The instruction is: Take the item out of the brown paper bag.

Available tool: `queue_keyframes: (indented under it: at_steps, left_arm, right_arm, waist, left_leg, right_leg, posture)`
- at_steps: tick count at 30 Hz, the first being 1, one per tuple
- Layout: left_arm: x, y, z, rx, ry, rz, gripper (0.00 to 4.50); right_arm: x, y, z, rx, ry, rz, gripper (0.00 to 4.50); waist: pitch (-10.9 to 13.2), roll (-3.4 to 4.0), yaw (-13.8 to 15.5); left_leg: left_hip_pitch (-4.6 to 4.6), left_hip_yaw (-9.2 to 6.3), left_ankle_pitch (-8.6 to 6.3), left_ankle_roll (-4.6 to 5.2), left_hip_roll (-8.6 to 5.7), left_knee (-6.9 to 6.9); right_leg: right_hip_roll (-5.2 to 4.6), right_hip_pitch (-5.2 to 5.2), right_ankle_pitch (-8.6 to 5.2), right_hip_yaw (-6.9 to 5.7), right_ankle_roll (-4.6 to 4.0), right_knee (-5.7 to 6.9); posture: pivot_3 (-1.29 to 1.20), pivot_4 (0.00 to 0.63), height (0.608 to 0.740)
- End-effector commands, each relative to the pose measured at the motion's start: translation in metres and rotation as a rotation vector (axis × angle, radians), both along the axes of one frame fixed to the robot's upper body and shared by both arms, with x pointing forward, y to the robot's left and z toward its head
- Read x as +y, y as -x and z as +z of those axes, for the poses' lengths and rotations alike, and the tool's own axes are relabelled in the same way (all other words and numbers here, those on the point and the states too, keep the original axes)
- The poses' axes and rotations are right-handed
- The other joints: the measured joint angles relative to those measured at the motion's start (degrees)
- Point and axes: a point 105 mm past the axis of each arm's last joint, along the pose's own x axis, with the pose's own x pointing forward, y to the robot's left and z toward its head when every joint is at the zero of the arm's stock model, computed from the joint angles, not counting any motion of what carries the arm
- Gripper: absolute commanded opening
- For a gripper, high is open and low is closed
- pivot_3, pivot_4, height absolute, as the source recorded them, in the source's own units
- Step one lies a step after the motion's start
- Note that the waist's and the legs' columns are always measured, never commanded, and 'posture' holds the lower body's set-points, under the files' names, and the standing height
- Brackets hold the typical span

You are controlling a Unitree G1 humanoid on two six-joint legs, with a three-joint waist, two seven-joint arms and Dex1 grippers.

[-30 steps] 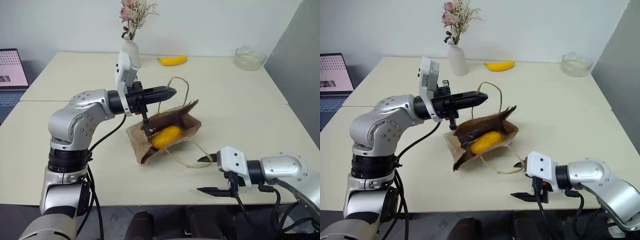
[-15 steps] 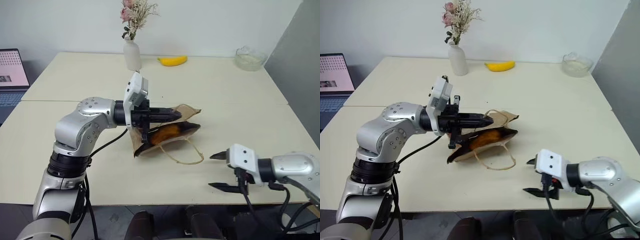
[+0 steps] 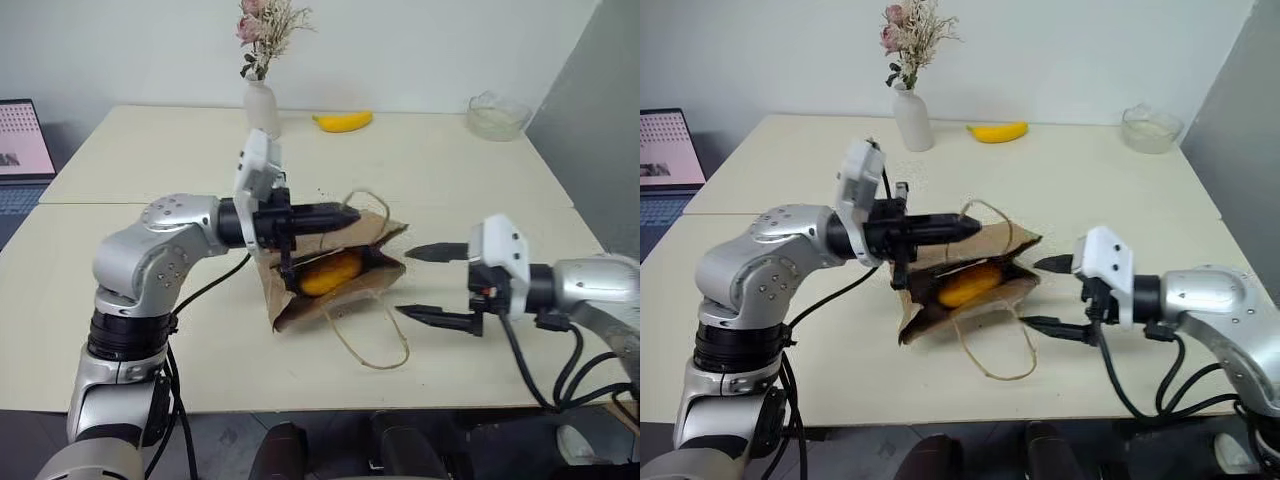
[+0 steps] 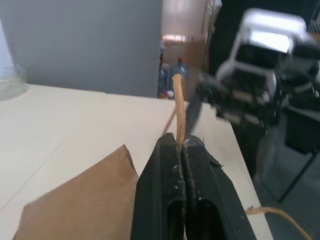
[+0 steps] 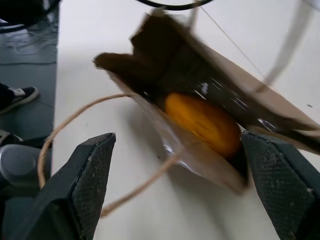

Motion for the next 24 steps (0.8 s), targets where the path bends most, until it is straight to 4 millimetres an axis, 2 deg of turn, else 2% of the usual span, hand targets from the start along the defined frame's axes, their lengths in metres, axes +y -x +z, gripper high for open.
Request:
queue_keyframes:
  at_steps: [1,7,12,17,24]
  left_arm:
    - [0.000,0.009,0.014,-0.034,0.034,-0.014,0.00]
    - [-0.002,0.015,0.012,-0.019,0.041,-0.023,0.00]
    - [-0.002,0.015,0.014,-0.020,0.056,-0.019,0.00]
    - [-0.003,0.014,0.016,-0.023,0.059,-0.020,0.00]
    - [-0.004,0.012,0.017,-0.033,0.057,-0.021,0.00]
  right_arm:
    - [0.016,0.002,0.003,-0.032,-0.008,0.033,4.18]
    - [0.037,-0.005,0.006,0.022,-0.090,0.034,4.18]
    - [0.054,-0.017,-0.006,-0.016,-0.034,-0.007,4.18]
    - [0.066,-0.034,-0.023,-0.254,0.141,-0.047,4.18]
    - [0.074,-0.048,-0.040,-0.471,0.339,0.007,4.18]
  waist:
    - [0.00,0.00,0.06]
    - [0.01,0.01,0.08]
    - [0.01,0.01,0.07]
    - [0.01,0.02,0.04]
    - [0.01,0.02,0.05]
  left_leg:
    - [0.00,-0.01,0.00,0.00,0.00,0.00]
    - [0.01,-0.01,0.00,0.00,0.01,0.02]
    - [0.03,-0.02,0.00,0.00,0.02,0.01]
    - [0.01,0.03,0.00,0.00,0.00,0.01]
    - [-0.02,0.03,0.01,-0.01,0.00,0.01]
  right_leg:
    - [0.00,0.00,0.00,0.00,0.00,0.00]
    - [0.00,0.00,0.00,0.00,0.00,0.05]
    - [0.00,-0.01,0.00,-0.01,-0.01,0.07]
    - [0.00,-0.05,0.00,0.02,-0.02,0.07]
    - [0.00,-0.09,-0.01,0.02,-0.02,0.06]
  posture:
    - [0.00,0.150,0.740]
    - [0.00,0.150,0.740]
    - [0.00,0.150,0.740]
    - [0.00,0.150,0.740]
    - [0.00,0.150,0.740]
